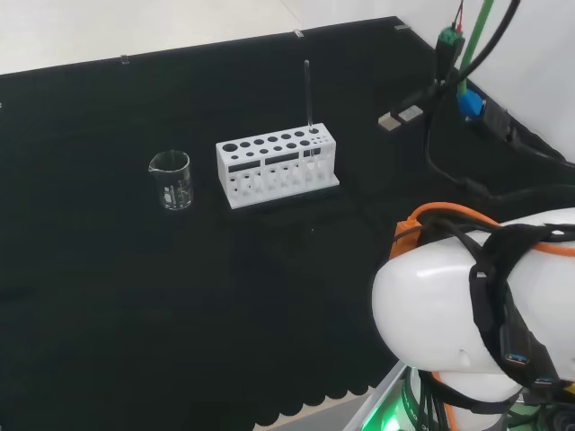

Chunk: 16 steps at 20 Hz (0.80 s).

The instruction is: Take the glass rod from the white test tube rack.

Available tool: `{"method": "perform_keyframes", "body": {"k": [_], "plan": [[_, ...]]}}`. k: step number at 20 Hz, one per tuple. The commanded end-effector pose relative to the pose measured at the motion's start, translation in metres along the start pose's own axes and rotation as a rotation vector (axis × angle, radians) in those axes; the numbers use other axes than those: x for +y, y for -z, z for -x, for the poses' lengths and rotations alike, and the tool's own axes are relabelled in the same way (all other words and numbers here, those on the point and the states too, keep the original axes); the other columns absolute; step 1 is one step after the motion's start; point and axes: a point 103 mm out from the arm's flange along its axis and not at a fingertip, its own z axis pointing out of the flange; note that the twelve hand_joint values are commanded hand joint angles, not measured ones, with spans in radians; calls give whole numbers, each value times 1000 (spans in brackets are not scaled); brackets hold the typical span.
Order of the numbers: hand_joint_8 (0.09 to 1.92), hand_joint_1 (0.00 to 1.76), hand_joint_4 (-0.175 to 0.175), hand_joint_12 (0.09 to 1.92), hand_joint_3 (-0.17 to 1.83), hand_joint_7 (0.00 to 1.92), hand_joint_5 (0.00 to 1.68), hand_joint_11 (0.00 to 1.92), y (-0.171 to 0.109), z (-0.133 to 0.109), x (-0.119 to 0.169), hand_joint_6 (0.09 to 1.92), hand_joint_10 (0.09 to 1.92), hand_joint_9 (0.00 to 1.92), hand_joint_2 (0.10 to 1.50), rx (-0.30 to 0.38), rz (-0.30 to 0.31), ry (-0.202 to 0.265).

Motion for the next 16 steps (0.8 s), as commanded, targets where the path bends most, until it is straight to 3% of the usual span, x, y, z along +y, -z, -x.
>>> {"method": "perform_keyframes", "body": {"k": [1, 9, 16], "plan": [[660, 463, -13, 1456, -175, 0, 120, 0, 3, 12, 36, 87, 919, 111, 1149, 2, -4, -13], [722, 463, -15, 1500, -175, 12, 134, 4, -18, 33, 70, 87, 932, 150, 1155, -3, -26, -39], [742, 464, -17, 1504, -175, 23, 140, 17, -30, 61, 83, 87, 938, 164, 1161, -23, -59, -95]]}}
